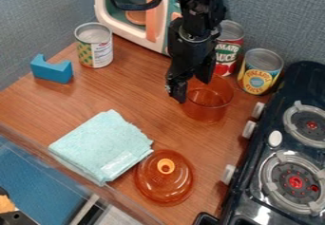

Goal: Take the lid and put it on the container

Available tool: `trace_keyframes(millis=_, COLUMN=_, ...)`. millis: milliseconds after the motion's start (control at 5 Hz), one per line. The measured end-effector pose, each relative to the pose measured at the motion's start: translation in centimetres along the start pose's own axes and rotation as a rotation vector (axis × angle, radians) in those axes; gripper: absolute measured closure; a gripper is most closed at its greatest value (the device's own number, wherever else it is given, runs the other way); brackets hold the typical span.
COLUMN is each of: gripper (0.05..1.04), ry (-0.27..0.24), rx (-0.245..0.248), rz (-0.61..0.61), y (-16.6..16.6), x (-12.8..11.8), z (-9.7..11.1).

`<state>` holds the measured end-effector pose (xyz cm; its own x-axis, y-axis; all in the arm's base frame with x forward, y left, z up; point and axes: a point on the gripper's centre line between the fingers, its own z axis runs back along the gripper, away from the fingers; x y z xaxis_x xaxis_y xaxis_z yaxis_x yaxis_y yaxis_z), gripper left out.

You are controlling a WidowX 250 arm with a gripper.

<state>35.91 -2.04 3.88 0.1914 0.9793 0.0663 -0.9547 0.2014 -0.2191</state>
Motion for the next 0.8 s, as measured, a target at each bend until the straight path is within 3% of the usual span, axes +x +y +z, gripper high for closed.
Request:
trace_keyframes(millis=400, gripper=0.083, ry=0.005, rx=0.072, rz=0.002, y=2.3, x=-0.9, z=-0.8)
trace_keyframes(millis=800, gripper=0.083, ry=-0.029, rx=-0.034, rz=0.069, y=4.7, x=-1.5, z=4.9)
